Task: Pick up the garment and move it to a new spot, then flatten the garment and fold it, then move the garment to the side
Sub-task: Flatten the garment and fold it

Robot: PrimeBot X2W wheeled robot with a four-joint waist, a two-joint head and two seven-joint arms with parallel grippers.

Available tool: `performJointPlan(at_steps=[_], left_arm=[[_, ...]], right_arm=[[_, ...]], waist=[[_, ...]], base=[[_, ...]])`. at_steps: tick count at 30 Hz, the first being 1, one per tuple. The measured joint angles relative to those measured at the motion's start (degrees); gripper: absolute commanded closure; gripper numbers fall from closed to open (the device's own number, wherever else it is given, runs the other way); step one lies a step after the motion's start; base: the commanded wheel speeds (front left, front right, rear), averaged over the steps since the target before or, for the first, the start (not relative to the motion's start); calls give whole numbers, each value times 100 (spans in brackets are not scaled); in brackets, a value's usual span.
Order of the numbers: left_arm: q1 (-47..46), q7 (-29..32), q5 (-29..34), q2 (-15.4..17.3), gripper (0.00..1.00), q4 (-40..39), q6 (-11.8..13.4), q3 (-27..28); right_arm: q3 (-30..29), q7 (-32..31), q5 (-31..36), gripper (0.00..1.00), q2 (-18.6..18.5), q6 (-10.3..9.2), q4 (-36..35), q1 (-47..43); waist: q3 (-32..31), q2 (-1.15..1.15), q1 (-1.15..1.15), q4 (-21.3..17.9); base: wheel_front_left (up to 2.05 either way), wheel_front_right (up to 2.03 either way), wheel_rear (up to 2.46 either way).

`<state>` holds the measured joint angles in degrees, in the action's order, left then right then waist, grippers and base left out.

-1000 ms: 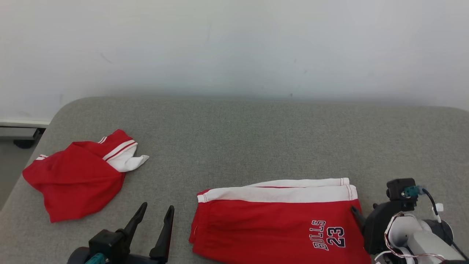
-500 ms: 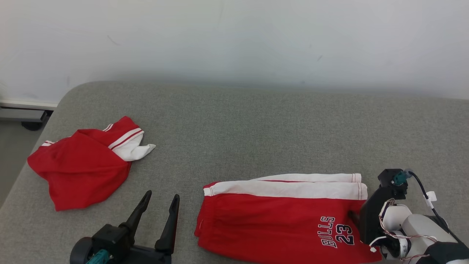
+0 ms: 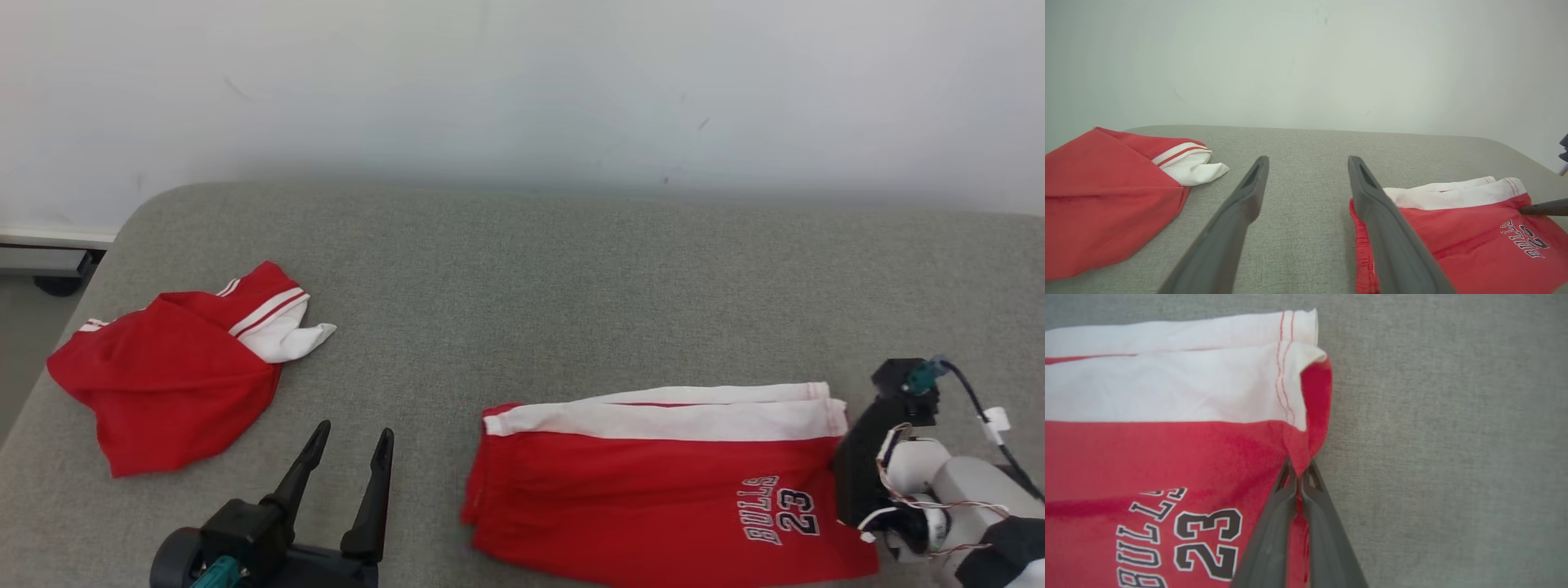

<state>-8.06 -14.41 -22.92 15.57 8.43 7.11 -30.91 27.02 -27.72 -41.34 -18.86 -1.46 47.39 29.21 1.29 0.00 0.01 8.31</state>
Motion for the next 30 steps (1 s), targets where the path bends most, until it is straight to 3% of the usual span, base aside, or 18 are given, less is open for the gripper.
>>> performJointPlan(at_steps=[5, 11, 23, 30], left_arm=[[136, 0, 8, -55, 0, -2, 0, 22], [198, 32, 8, -122, 0, -2, 0, -26], [314, 130, -22, -274, 0, 141, 0, -131], [315, 153, -29, -315, 0, 157, 0, -134]], right_arm=[[-37, -3, 9, 100, -393, 107, 74, 66], [-433, -349, -886, 100, -115, 753, -257, 48], [-877, -1724, -2636, 100, 238, 835, -1614, -284], [-816, -2130, -3000, 100, 531, 834, -2298, -589]], waist=[[-44, 0, 0, -92], [-109, 0, 0, -284], [-321, -1, 0, -382], [-366, 0, -1, -295]], base=[[0, 0, 0], [0, 0, 0], [0, 0, 0], [0, 0, 0]])
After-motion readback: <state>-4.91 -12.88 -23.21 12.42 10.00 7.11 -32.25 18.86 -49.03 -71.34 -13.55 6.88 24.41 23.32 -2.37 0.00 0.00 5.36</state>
